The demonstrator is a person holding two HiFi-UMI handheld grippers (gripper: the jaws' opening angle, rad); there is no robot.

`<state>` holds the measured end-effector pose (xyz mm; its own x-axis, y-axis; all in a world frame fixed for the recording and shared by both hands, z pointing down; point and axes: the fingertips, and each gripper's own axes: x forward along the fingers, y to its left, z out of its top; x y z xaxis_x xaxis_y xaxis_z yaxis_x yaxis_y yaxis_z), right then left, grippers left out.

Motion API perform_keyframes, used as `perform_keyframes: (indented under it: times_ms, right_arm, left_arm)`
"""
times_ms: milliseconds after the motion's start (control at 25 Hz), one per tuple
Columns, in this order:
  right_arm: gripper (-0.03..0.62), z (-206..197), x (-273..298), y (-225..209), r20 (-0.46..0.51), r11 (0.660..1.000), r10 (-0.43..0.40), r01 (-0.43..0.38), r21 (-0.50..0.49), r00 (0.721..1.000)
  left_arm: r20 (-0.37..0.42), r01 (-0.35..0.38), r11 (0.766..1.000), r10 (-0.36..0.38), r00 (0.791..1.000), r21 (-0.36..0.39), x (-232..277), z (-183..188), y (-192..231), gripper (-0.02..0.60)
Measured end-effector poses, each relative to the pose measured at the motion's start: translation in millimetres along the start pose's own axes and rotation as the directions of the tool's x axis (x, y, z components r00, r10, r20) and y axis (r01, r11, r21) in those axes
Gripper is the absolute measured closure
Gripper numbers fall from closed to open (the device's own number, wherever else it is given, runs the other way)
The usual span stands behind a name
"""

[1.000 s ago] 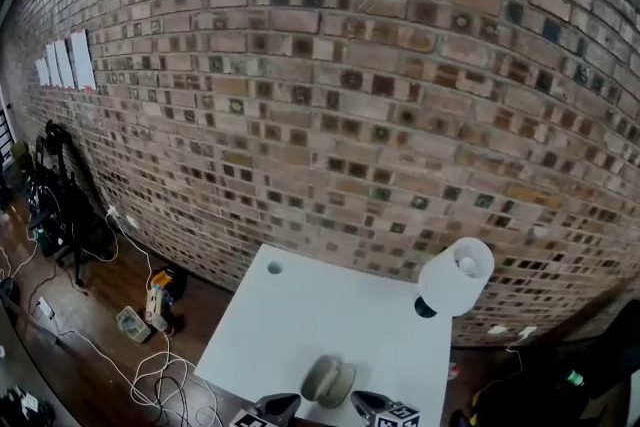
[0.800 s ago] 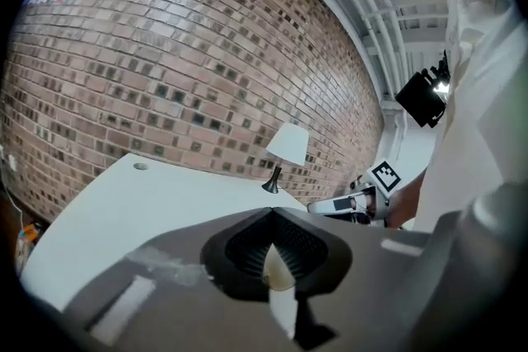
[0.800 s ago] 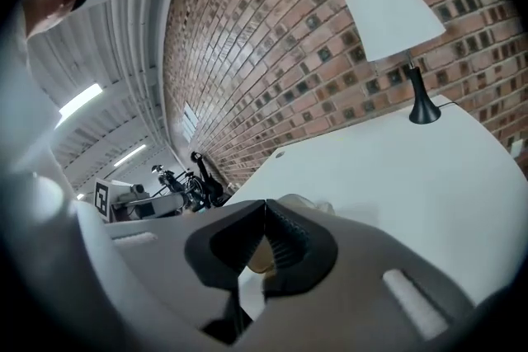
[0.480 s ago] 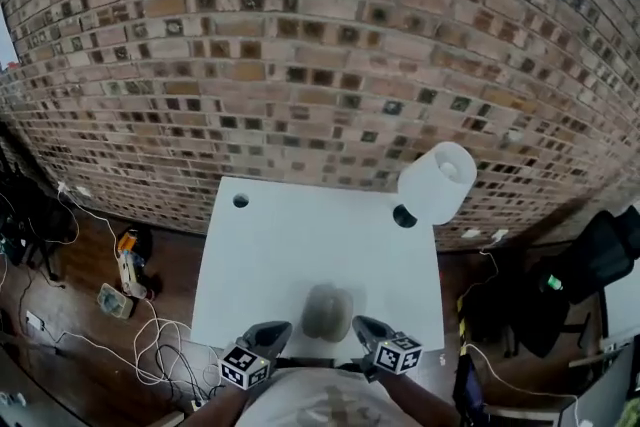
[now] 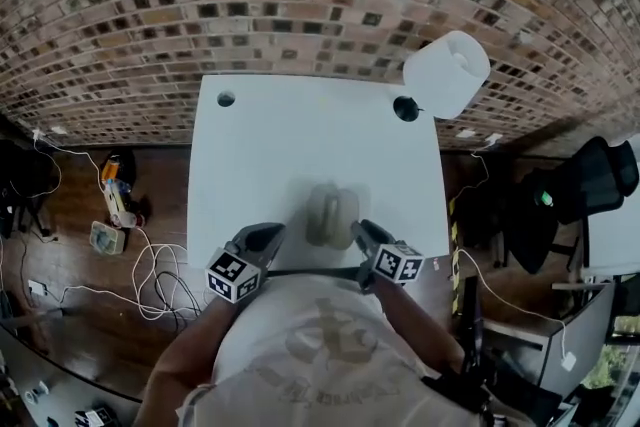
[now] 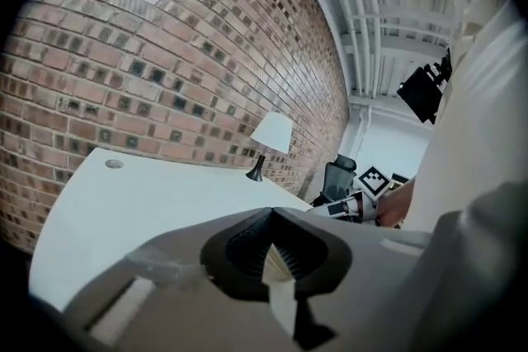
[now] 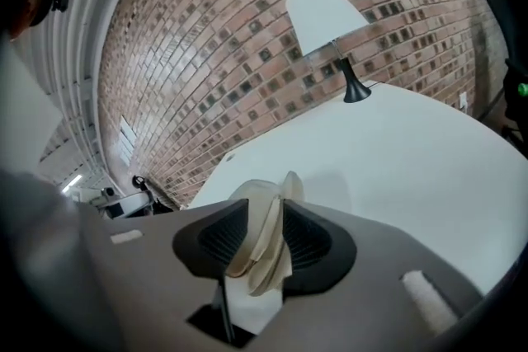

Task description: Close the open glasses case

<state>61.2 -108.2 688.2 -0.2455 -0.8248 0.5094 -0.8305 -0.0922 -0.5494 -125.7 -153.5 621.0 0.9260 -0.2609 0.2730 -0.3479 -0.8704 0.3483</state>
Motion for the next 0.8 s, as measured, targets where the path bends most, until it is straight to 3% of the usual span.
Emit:
perform_keyframes:
  times_ms: [120, 280, 440, 480, 560, 640, 800]
  right_arm:
    - [0.421, -1.3, 8.5, -17.7, -0.005, 0.997, -0.082, 0.082, 0.005, 0.997]
    - [0.394, -21.9, 20.3, -31.0, -0.052, 0.990, -0.088, 0.094, 0.107, 0.995]
    - [0.384, -39.1, 34.1, -30.1, -0.116, 0.987, -0.074, 0.089, 0.135, 0.991]
    - [0.389, -42.7, 36.4, -30.3, -0.130, 0.984, -0.074, 0.093, 0.152, 0.989]
    - [0.466, -43.5, 38.2, -32.8, -0.129, 0.974, -0.080, 0.105, 0.199, 0.988]
    - [0.485, -37.5, 37.8, -36.0, -0.112, 0.967, -0.090, 0.113, 0.228, 0.990]
    - [0.480, -19.0, 35.0, -39.1, -0.130, 0.982, -0.138, 0.153, 0.109, 0.982]
  left_arm:
    - [-0.002, 0.004, 1.000, -0.004, 1.000, 0.009, -2.6, 1.0, 8.0, 0.575]
    - [-0.003, -0.014, 1.000, 0.014, 1.000, -0.004, -15.1, -3.3, 12.6, 0.575]
    - [0.011, -0.040, 0.999, 0.040, 0.999, -0.024, -24.8, -3.7, 22.6, 0.575]
    - [0.013, -0.045, 0.999, 0.045, 0.999, -0.029, -27.0, -4.0, 24.6, 0.575]
    - [0.015, -0.049, 0.998, 0.049, 0.999, -0.038, -30.0, -5.3, 27.2, 0.575]
    - [0.017, -0.049, 0.998, 0.050, 0.999, -0.048, -31.2, -7.1, 28.2, 0.575]
    - [0.019, -0.047, 0.997, 0.049, 0.999, -0.056, -29.2, -9.3, 27.9, 0.575]
